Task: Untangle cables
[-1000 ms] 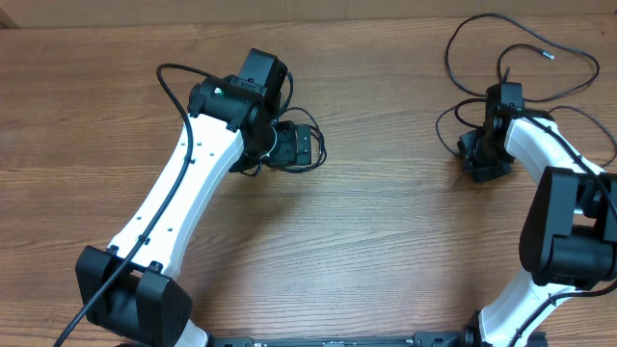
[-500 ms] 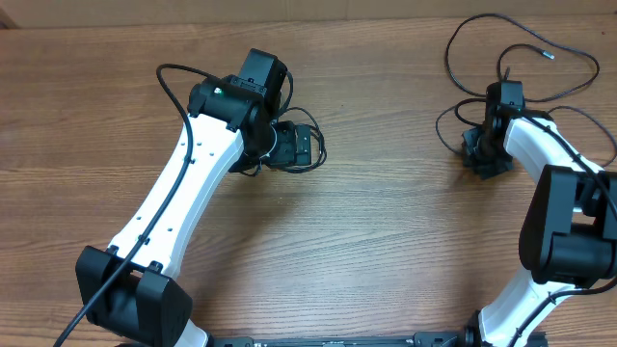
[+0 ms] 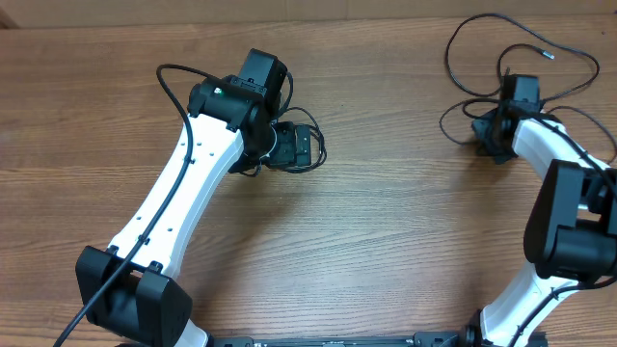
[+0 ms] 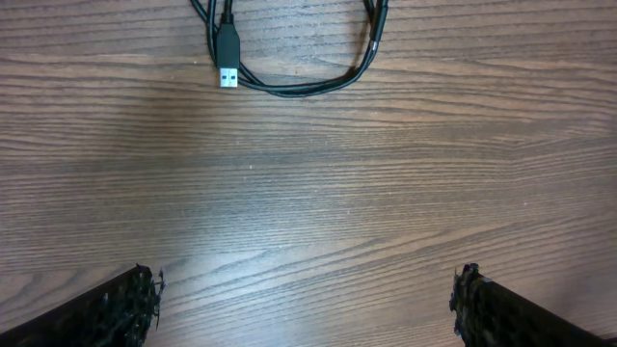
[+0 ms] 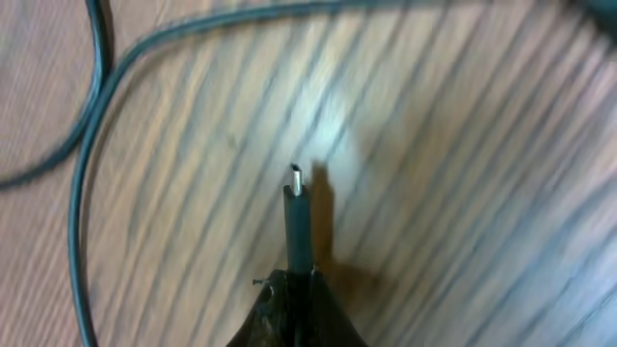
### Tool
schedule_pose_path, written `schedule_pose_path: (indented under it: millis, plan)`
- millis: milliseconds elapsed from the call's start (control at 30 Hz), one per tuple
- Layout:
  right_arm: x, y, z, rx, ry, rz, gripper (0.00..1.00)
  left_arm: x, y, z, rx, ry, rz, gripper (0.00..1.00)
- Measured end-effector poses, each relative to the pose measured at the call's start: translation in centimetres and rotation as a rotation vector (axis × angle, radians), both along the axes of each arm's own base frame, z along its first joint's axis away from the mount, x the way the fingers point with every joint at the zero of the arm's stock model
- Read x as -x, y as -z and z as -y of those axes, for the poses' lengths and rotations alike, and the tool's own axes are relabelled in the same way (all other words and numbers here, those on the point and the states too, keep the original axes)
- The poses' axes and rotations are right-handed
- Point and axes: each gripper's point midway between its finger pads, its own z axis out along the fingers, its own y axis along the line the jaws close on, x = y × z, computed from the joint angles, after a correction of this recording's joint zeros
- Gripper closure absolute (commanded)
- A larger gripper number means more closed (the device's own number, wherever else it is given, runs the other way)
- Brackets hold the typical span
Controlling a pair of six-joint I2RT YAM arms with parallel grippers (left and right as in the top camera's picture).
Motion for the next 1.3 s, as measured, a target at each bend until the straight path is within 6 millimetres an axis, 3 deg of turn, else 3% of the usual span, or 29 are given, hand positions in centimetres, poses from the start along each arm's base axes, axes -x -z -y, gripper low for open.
schedule_pose_path:
  millis: [233, 367, 500, 567, 667, 800, 1000, 1100, 1300]
  plan:
    - [0.3, -0.3, 3.3, 0.053, -0.033, 0.004, 0.92, 0.0, 0.0, 0.0, 0.000, 0.000, 0.000, 0.01]
    - [0.5, -0.3, 4.0, 0.071, -0.058, -0.005, 0.89, 0.0, 0.0, 0.0, 0.000, 0.000, 0.000, 0.00]
    - [0.4, -0.4, 4.0, 0.088, -0.094, -0.012, 0.54, 0.0, 0.0, 0.0, 0.000, 0.000, -0.001, 0.01]
    - [0.5, -0.3, 4.0, 0.094, -0.104, -0.016, 0.51, 0.0, 0.0, 0.0, -0.001, 0.000, -0.002, 0.00]
    - [0.6, -0.3, 3.9, 0.096, -0.110, -0.024, 0.36, 0.0, 0.0, 0.0, -0.001, 0.000, -0.002, 0.00]
    - [0.8, -0.1, 3.8, 0.095, -0.121, -0.037, 0.27, 0.1, 0.0, 0.0, -0.001, 0.000, -0.003, 0.01]
    - [1.8, 0.1, 3.4, 0.074, -0.131, -0.084, 0.24, 0.1, 0.0, 0.0, -0.001, 0.000, -0.003, 0.00]
    - [0.9, -0.9, 3.0, 0.055, -0.165, -0.053, 0.17, 0.0, 0.0, 0.0, 0.000, 0.000, 0.001, 0.00]
    - [-2.9, -5.1, 0.1, 0.001, -0.330, 0.122, 0.07, -0.3, -0.1, 0.1, 0.006, 0.000, 0.014, 0.00]
